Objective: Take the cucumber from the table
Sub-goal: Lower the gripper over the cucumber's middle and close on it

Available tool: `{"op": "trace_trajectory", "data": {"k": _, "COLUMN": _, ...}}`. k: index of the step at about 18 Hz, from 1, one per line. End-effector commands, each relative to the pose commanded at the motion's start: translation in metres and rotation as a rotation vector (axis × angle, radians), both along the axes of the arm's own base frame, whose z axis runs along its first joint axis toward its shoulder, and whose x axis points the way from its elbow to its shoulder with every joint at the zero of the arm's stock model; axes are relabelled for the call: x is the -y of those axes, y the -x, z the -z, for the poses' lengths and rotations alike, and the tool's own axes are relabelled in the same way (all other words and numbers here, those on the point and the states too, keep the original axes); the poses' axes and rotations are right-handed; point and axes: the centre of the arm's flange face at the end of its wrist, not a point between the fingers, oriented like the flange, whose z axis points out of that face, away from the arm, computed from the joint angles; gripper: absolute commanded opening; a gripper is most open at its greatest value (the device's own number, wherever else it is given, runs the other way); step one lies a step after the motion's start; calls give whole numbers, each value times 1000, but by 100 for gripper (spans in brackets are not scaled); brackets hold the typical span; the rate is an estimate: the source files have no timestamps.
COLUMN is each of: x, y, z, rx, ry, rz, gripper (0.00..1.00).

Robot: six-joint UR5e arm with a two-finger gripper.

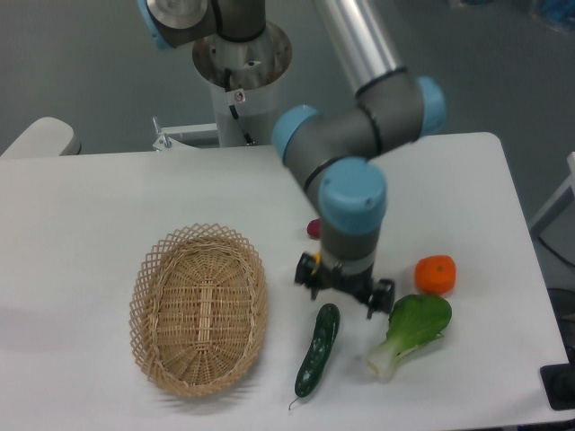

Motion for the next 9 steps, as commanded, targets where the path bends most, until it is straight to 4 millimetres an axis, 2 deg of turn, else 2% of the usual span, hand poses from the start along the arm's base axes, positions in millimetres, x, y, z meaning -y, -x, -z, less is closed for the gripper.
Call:
{"op": "trace_trajectory", "data": {"k": 5, "x": -6, "y": 7, "z": 26, "rx": -9, "ry": 6, "rz": 51, "gripper": 100}}
{"op": "trace_trajectory", "data": {"k": 9, "x": -6, "y": 7, "z": 38, "rx": 2, "ry": 19, "rz": 74, "gripper": 100}}
